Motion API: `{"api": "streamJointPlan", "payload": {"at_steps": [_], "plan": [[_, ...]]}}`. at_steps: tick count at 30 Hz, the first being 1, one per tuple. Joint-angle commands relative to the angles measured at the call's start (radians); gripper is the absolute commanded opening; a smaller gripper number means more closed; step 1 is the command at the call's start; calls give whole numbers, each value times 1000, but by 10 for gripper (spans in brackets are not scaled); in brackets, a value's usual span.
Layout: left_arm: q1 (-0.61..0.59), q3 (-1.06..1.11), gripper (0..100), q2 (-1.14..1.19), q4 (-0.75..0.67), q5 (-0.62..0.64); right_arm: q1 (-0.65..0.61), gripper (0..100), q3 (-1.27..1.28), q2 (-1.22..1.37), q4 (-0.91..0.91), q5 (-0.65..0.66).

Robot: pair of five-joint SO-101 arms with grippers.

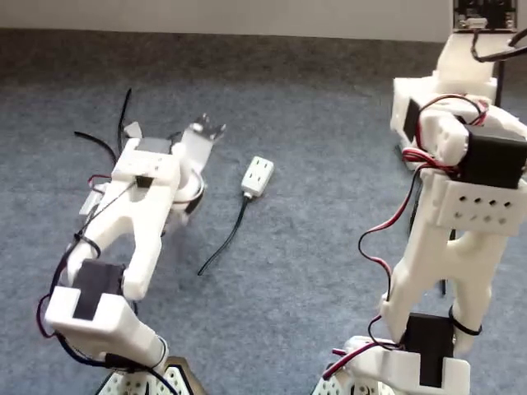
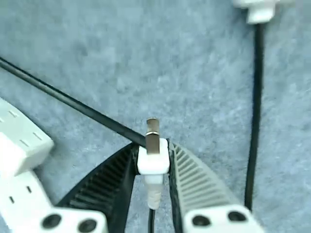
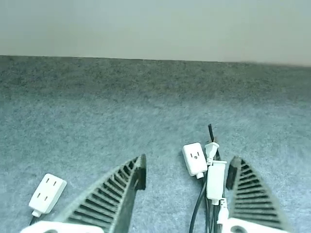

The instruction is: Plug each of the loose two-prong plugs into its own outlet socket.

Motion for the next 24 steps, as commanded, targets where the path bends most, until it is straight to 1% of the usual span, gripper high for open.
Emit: {"api": "streamJointPlan", "payload": {"at_steps": [1,4,6,8,10,12,14,21,24], "plan": [[136,-176,5,-151,103,5,27,270,-2,-28,-38,14],[269,-243,5,-283,161,5,24,270,-1,-28,-35,11],[343,-240,5,-386,178,23,24,270,-1,-28,-35,9],[384,-185,5,-496,169,101,25,270,-1,-28,-36,9],[386,-94,5,-613,124,196,27,270,-1,-28,-36,9],[384,35,5,-737,35,250,27,270,-1,-28,-36,9],[372,185,5,-875,-78,253,27,270,-1,-28,-36,8],[377,737,5,-1379,-543,262,21,270,-1,-31,-31,6],[371,940,5,-1544,-724,328,-7,270,-1,-35,-27,6]]}}
